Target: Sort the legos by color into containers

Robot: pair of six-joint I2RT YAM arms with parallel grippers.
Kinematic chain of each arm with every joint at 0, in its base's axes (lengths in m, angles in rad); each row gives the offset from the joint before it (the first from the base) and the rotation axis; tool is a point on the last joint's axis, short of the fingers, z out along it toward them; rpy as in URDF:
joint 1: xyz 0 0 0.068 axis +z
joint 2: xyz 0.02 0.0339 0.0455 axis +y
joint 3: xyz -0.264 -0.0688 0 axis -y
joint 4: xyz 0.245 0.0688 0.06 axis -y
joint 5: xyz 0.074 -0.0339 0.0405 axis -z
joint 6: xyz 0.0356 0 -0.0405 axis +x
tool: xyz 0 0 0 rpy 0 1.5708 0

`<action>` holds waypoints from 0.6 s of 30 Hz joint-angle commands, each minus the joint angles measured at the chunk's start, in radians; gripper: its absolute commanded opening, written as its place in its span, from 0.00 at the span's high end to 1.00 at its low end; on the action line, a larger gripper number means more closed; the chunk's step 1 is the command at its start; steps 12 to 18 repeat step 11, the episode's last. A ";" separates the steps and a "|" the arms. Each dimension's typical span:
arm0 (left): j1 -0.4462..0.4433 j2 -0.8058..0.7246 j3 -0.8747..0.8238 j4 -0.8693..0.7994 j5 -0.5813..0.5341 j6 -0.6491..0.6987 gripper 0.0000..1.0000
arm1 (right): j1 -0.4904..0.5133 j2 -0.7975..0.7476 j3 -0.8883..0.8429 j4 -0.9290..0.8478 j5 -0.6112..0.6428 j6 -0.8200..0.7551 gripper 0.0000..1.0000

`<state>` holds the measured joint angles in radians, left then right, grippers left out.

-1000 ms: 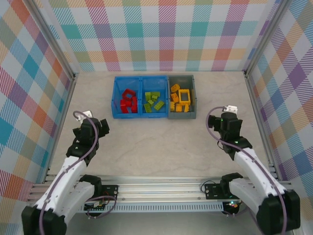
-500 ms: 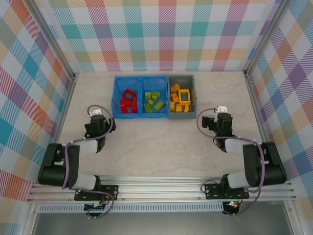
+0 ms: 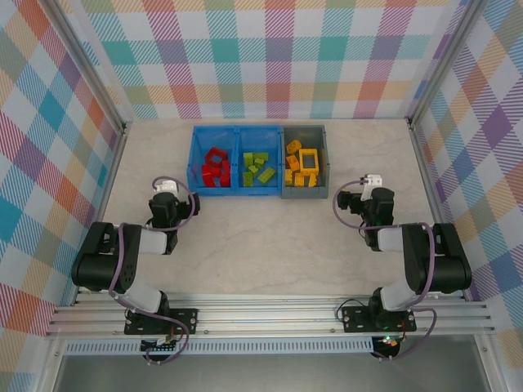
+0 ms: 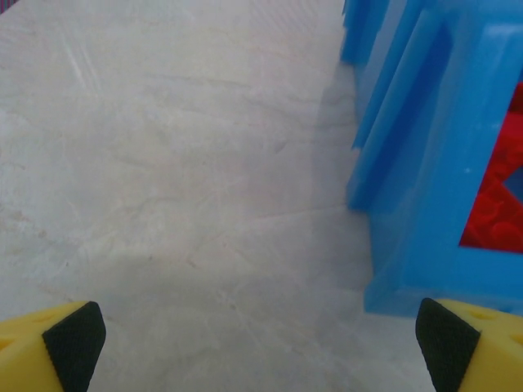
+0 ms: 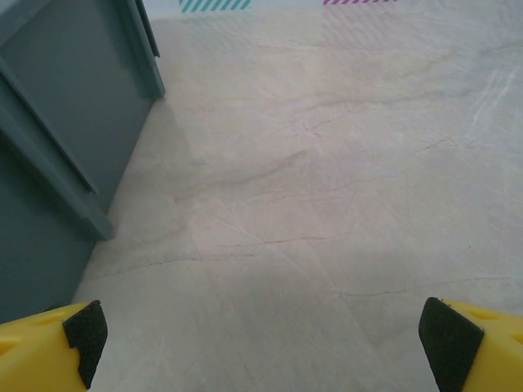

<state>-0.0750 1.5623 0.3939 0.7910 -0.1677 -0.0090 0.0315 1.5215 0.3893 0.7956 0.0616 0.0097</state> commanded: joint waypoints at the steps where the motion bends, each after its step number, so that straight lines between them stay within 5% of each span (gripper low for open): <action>1: 0.008 0.001 0.017 0.027 0.022 0.012 0.00 | -0.008 0.004 0.022 0.015 -0.038 -0.006 0.00; 18: 0.001 0.002 0.022 0.022 0.010 0.015 0.00 | -0.016 0.006 0.026 0.007 -0.056 -0.003 0.00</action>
